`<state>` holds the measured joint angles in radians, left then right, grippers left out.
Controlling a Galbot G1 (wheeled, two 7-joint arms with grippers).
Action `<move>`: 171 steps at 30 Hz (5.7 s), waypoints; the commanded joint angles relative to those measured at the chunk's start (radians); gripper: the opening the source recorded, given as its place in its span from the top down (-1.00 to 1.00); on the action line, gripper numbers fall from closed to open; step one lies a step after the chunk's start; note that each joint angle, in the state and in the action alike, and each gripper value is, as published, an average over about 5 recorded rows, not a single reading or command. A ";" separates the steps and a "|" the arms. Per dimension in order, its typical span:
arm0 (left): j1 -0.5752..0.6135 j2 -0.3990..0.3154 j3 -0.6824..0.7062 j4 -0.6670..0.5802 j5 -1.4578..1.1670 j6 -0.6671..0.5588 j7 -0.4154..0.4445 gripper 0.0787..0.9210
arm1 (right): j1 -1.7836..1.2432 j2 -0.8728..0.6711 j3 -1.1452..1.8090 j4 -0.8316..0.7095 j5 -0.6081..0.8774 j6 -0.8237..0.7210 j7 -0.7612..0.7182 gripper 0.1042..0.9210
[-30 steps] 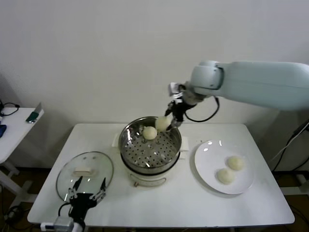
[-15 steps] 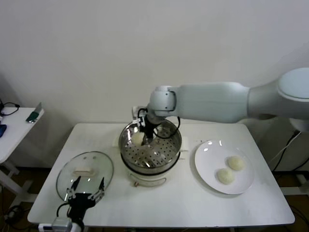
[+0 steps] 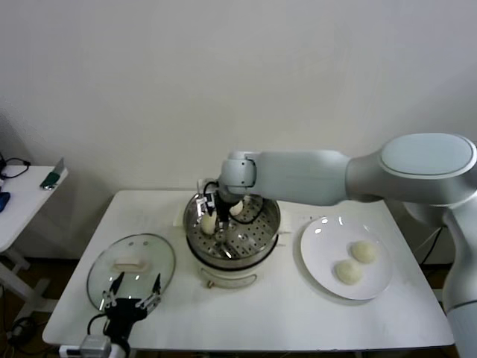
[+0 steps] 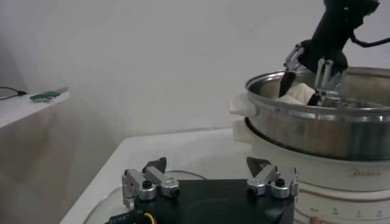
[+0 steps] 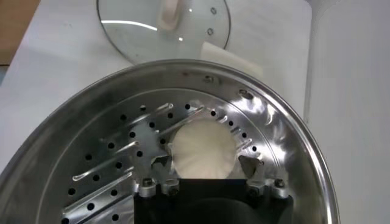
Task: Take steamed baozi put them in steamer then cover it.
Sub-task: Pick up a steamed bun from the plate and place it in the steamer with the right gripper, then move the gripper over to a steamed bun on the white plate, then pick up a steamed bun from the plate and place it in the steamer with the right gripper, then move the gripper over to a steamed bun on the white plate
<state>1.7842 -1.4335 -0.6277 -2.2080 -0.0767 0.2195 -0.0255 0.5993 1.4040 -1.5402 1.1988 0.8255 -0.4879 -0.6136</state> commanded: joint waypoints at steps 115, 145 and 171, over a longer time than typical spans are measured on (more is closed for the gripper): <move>0.009 -0.005 0.024 -0.019 0.042 0.007 0.005 -0.77 | 0.134 -0.082 -0.013 0.357 -0.806 0.679 -0.305 -0.41; 0.016 -0.003 0.012 -0.019 0.030 0.003 0.003 -0.77 | 0.201 -0.170 0.008 0.221 -0.673 0.704 -0.422 -0.76; -0.011 -0.009 0.025 -0.015 0.042 0.014 0.012 -0.77 | -0.206 -0.967 0.148 0.033 -0.649 0.353 -0.377 -0.76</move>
<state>1.7784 -1.4462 -0.6018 -2.2231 -0.0324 0.2314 -0.0134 0.7070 0.6391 -1.6154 1.2802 0.2769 -0.0535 -1.0084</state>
